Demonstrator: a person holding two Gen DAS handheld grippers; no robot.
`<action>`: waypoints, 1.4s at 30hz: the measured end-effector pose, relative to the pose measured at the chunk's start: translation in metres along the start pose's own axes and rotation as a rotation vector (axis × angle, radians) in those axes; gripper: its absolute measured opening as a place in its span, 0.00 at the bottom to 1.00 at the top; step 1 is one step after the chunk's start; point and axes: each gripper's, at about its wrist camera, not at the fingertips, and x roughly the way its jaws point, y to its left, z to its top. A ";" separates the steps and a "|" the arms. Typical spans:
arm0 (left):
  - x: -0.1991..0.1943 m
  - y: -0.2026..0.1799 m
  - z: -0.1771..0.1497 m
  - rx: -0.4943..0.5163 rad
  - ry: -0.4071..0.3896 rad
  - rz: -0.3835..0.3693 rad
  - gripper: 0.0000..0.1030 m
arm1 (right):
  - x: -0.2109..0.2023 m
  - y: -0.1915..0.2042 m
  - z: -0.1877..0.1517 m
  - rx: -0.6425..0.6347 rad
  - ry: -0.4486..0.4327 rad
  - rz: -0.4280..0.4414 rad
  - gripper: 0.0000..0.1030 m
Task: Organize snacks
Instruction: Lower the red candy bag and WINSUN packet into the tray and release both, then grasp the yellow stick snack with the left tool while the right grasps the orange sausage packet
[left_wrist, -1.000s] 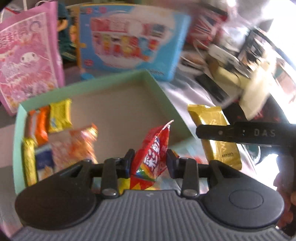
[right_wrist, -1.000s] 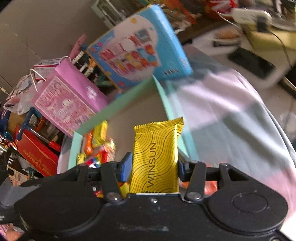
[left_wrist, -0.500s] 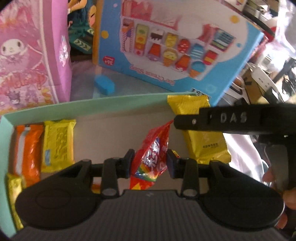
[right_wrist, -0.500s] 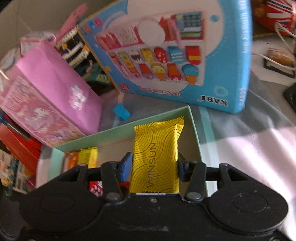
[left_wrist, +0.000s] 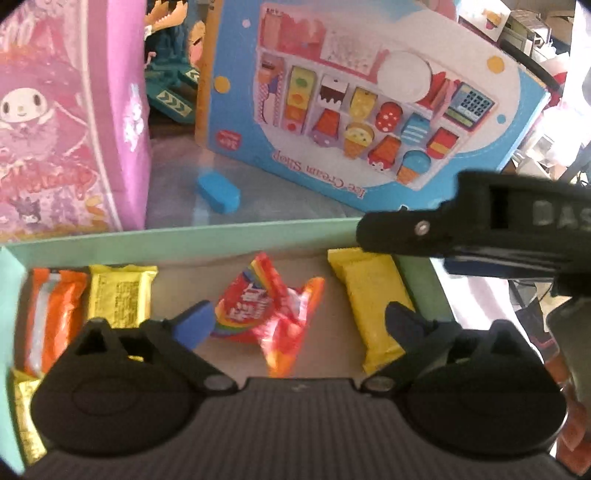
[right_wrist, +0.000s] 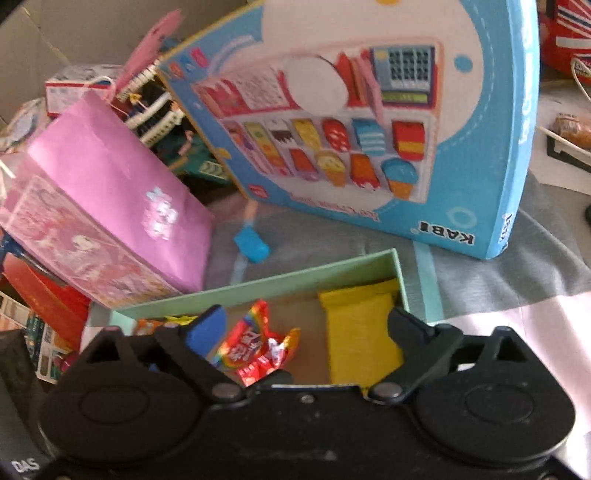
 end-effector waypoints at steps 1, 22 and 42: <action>-0.005 0.000 -0.001 -0.005 -0.001 -0.002 1.00 | -0.005 0.002 -0.001 0.000 -0.009 0.003 1.00; -0.103 -0.029 -0.099 0.044 0.022 -0.004 1.00 | -0.122 -0.015 -0.107 0.019 -0.120 0.043 1.00; -0.066 -0.060 -0.176 0.107 0.170 0.035 1.00 | -0.103 -0.083 -0.180 -0.001 0.016 -0.049 0.60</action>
